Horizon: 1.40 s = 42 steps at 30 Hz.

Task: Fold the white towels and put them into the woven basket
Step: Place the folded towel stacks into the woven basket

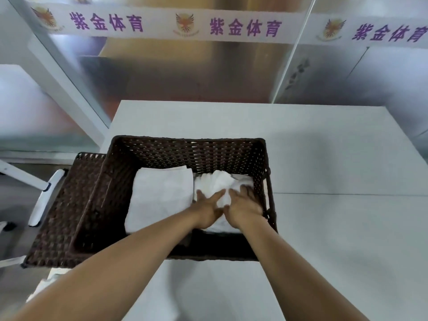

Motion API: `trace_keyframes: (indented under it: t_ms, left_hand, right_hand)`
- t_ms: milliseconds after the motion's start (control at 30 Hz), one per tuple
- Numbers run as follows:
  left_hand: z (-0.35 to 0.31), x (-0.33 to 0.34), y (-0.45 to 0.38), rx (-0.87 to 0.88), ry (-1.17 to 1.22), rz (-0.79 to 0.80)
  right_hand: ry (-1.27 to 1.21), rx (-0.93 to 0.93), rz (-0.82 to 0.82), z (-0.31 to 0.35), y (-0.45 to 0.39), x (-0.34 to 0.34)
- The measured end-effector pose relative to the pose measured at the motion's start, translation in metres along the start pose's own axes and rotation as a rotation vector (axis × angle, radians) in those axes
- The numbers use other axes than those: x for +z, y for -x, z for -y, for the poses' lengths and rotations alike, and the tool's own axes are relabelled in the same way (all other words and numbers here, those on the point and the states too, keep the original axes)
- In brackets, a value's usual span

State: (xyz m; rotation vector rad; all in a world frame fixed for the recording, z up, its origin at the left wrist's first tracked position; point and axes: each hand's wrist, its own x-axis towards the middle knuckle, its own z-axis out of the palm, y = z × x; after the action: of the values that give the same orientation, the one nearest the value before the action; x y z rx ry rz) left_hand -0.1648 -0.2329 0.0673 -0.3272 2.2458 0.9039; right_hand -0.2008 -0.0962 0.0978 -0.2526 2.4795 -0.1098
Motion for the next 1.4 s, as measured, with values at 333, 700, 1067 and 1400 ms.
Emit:
trace_keyframes:
  t_ms: [333, 700, 1067, 1400]
  left_hand:
    - [0.01, -0.004, -0.007, 0.033, 0.272, -0.217]
    - [0.011, -0.009, -0.017, 0.042, 0.631, -0.259]
    - [0.002, -0.009, -0.014, 0.14, 0.011, -0.18]
    - [0.0, -0.014, -0.006, 0.025, -0.465, -0.135]
  right_hand:
    - [-0.029, -0.056, 0.244, -0.004, 0.004, -0.003]
    - [0.315, -0.202, 0.029, 0.002, -0.021, 0.013]
    - [0.358, -0.13, 0.189, -0.001, -0.019, 0.022]
    - [0.211, -0.087, 0.186, -0.007, -0.014, 0.006]
